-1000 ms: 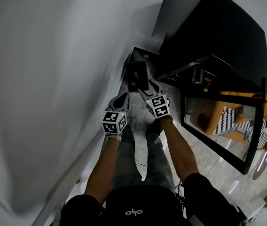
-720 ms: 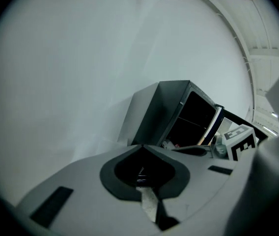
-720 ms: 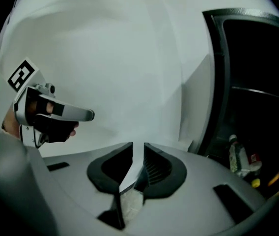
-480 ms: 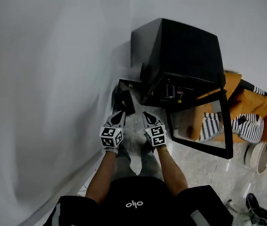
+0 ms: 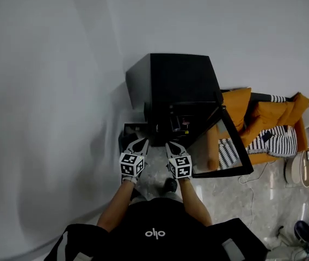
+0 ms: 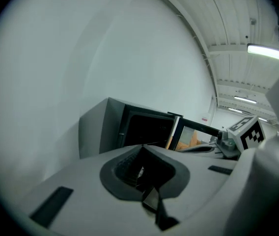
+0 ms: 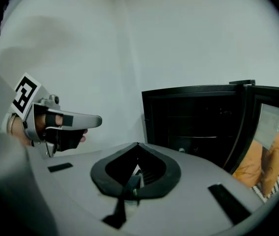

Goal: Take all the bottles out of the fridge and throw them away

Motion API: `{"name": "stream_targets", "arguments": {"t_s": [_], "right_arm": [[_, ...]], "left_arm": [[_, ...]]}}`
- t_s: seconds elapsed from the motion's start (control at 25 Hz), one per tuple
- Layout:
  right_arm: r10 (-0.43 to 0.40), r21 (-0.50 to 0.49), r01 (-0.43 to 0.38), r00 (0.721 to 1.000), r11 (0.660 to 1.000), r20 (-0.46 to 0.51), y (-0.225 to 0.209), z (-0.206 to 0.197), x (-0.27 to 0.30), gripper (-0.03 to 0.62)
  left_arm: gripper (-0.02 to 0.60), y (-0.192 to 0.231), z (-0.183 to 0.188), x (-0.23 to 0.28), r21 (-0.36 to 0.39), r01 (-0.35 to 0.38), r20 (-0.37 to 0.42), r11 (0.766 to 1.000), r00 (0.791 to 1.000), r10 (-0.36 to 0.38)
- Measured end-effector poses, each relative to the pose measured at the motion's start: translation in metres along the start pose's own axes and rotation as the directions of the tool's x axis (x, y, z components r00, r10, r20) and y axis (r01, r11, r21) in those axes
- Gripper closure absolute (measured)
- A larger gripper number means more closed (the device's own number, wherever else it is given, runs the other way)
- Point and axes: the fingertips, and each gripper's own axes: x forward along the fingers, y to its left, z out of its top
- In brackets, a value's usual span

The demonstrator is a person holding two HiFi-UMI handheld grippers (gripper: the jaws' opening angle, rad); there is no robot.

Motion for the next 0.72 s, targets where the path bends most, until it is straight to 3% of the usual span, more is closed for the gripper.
{"name": "stream_targets", "arguments": {"t_s": [0.2,0.72], "right_arm": [[-0.060,0.022,0.059,0.998,0.998,0.023,-0.029,0.010,-0.011,0.585],[-0.171,0.050,0.169,0.985,0.984,0.038,-0.079,0.008,-0.042,0.585]], "left_arm": [[0.581,-0.019,0.015,0.018,0.039,0.049,0.004,0.998,0.999,-0.049],[0.580,-0.053,0.014,0.055,0.076,0.148,-0.043,0.986,0.989,-0.145]]}}
